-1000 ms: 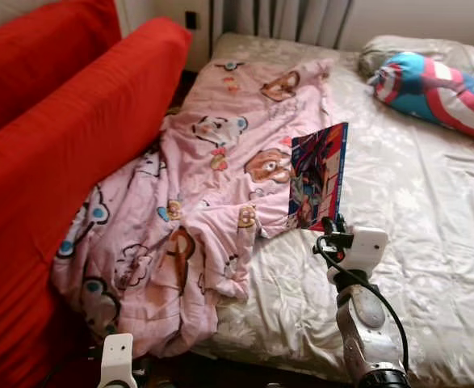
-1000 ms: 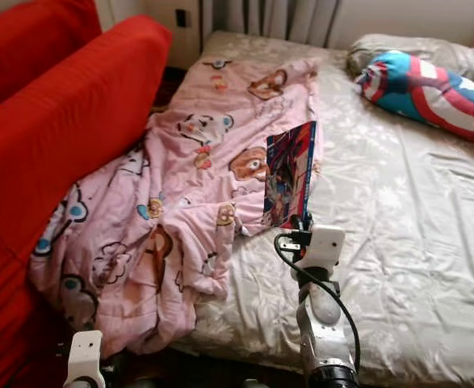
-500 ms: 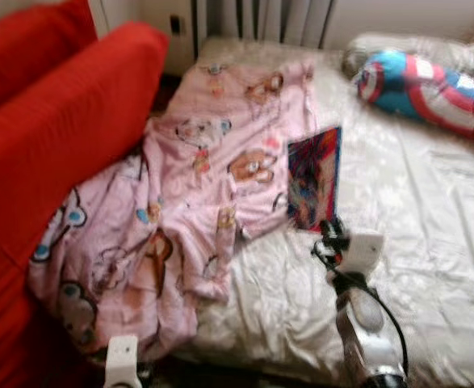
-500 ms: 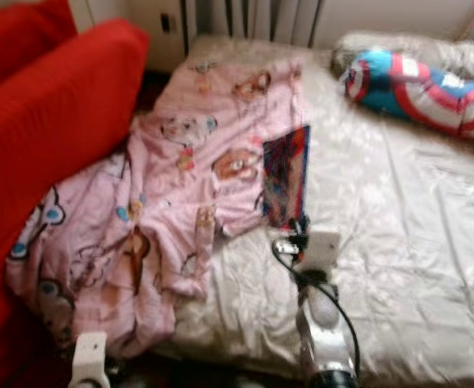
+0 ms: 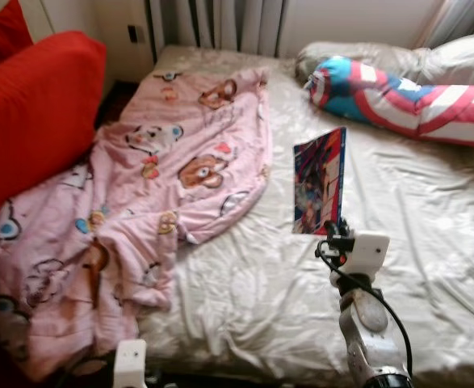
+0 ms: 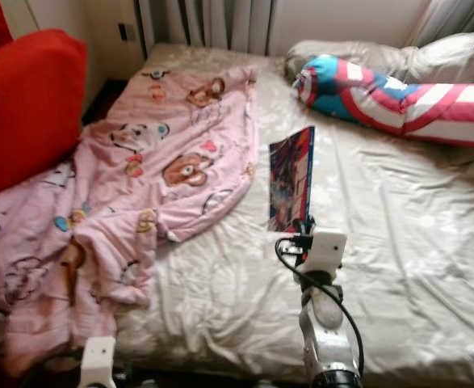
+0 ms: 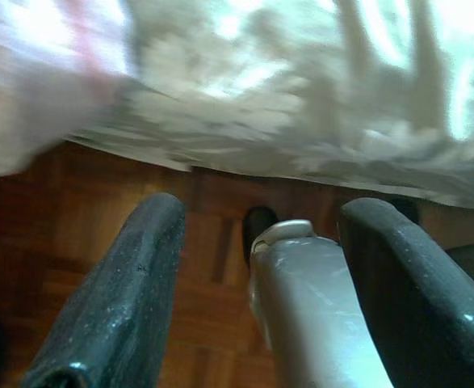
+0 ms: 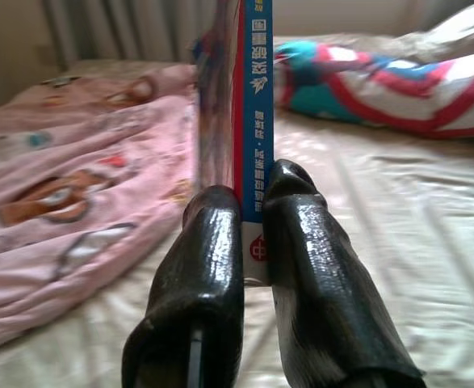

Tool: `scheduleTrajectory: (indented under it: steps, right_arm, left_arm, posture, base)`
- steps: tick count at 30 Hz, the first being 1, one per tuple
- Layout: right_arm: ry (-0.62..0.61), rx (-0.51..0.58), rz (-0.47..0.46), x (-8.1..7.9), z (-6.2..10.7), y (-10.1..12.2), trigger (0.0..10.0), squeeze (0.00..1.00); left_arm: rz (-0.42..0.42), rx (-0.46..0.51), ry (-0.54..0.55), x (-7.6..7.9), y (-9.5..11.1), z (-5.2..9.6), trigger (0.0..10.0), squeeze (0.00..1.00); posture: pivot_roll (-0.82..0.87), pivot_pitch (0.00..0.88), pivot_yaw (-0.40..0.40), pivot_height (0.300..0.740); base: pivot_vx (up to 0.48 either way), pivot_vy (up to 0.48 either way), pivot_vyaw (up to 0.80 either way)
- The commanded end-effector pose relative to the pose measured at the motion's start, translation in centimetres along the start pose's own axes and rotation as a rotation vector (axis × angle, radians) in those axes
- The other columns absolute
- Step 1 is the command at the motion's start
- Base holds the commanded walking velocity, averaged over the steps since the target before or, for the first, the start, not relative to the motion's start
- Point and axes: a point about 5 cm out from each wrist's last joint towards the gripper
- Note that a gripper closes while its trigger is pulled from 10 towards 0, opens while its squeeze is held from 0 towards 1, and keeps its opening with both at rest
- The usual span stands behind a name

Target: Clean up the room

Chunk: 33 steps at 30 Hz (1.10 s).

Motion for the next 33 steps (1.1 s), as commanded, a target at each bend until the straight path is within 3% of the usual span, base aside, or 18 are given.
scheduleTrajectory:
  steps: [1, 6, 10, 33]
  right_arm:
    - [0.006, 0.045, 0.002, -0.22, -0.05, 0.68, 10.0, 0.00]
    - [-0.002, 0.031, -0.009, -0.19, -0.05, 0.54, 10.0, 0.00]
    - [0.000, 0.029, -0.006, -0.19, -0.11, 0.57, 10.0, 0.00]
    - [0.009, 0.033, 0.007, -0.41, -0.20, 0.70, 10.0, 0.00]
  left_arm:
    - [-0.004, -0.036, 0.014, -0.55, -1.05, 0.31, 10.0, 0.00]
    - [-0.004, -0.050, 0.014, -0.66, -1.34, 0.38, 10.0, 0.00]
    - [-0.003, -0.062, 0.016, -0.78, -1.62, 0.46, 10.0, 0.00]
    - [0.000, -0.066, 0.016, -0.91, -1.55, 0.42, 10.0, 0.00]
  posture:
    - [-0.04, 0.181, -0.108, 0.733]
    - [-0.04, 0.193, -0.108, 0.733]
    - [-0.04, 0.202, -0.109, 0.733]
    - [-0.05, 0.229, -0.106, 0.733]
  base:
    - [0.000, -0.382, 0.00]
    - [0.000, -0.379, 0.00]
    - [0.000, -0.379, -0.76]
    - [0.000, -0.381, 0.00]
Point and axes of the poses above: a point about 5 cm out from each wrist's last joint towards the gripper, its own z axis pointing back from the gripper into the wrist, its own y axis along the axis of the wrist's last joint, x = y × z, and after that the axes turned 1 degree about -z, right-handed
